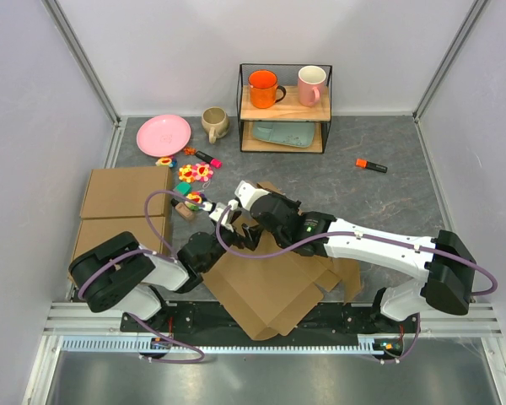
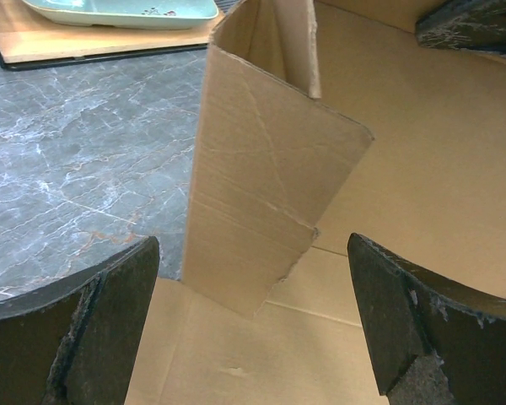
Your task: Fold the paper box
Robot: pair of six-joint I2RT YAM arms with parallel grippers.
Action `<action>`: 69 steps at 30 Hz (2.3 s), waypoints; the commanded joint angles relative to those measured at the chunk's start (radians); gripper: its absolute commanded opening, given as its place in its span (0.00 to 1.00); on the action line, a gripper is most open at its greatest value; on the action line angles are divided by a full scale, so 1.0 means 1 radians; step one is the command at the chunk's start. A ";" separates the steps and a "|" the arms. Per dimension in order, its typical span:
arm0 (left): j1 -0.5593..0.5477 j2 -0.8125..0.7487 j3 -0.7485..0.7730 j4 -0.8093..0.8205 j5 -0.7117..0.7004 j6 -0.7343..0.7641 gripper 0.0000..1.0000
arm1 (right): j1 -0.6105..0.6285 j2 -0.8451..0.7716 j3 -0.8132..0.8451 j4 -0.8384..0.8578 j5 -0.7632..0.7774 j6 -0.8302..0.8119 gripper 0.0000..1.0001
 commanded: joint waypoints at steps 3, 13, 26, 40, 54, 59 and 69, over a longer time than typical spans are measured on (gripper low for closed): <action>-0.024 0.016 0.054 0.322 -0.034 -0.021 1.00 | 0.006 0.034 0.008 0.006 -0.073 0.053 0.00; -0.024 0.067 0.126 0.221 -0.298 0.068 0.99 | 0.012 0.029 -0.003 0.000 -0.067 0.053 0.00; -0.009 -0.074 0.063 0.146 -0.283 0.116 0.99 | 0.013 0.026 -0.012 -0.004 -0.036 0.027 0.00; -0.011 -0.568 -0.081 -0.219 -0.230 0.017 0.98 | 0.013 0.041 -0.025 0.003 -0.026 0.013 0.00; 0.057 -0.414 -0.023 -0.178 -0.255 0.027 1.00 | 0.056 0.060 -0.158 0.145 0.125 -0.092 0.00; 0.182 -0.262 -0.020 -0.034 -0.065 -0.016 1.00 | 0.062 0.054 -0.187 0.159 0.119 -0.096 0.00; 0.325 -0.099 0.043 0.083 0.380 -0.022 1.00 | 0.064 0.083 -0.212 0.185 0.085 -0.067 0.00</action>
